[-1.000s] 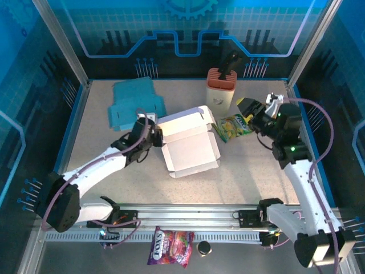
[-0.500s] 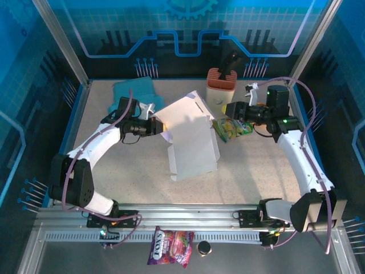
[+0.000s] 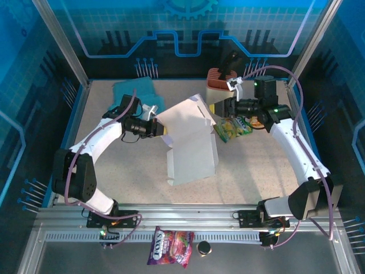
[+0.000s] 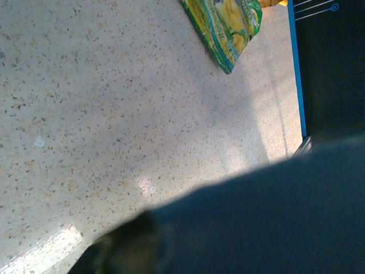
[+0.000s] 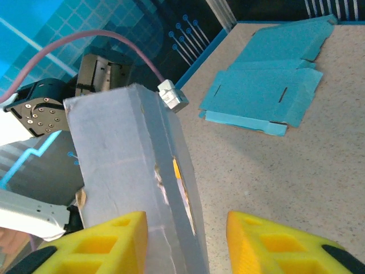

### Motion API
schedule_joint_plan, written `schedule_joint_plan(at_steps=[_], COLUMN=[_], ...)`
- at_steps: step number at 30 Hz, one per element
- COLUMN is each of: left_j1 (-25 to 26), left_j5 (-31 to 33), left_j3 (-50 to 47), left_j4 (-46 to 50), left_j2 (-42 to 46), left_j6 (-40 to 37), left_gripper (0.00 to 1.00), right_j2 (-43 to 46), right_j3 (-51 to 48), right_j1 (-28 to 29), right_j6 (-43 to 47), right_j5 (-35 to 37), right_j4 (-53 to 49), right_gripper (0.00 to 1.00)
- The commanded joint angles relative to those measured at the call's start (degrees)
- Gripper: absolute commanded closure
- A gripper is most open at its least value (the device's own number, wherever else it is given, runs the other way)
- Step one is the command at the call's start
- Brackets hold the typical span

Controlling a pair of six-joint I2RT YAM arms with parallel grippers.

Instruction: Fold the paper box

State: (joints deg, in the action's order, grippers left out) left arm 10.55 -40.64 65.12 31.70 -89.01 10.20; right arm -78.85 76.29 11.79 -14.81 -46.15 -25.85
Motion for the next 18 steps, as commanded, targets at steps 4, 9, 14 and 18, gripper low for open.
schedule_joint_plan(at_steps=[4,9,14,18], left_j1=[-0.61,-0.61,-0.58,-0.53], left_j5=[-1.87,-1.64,-1.43,-0.85], left_j3=[1.37,1.41,1.41,1.06], left_j4=[3.00,3.27,3.67,3.79], left_j2=[-0.33,-0.15,0.34,0.81], left_j6=[-1.47,-1.61,-1.70,-1.80], left_gripper=[1.00,1.00,1.00,1.00], right_j2=[-1.90,-2.53,-2.07,-1.67], right_j3=[3.42,4.42,5.13,5.78], right_j1=[3.68,6.03,7.08,8.31], right_j6=[4.73,7.13,8.98,10.55], right_j5=[-0.14,4.17,10.31,15.18], right_j4=[-4.98,-7.97,-10.05,-11.62], right_gripper=[0.60,0.61,0.62,0.62])
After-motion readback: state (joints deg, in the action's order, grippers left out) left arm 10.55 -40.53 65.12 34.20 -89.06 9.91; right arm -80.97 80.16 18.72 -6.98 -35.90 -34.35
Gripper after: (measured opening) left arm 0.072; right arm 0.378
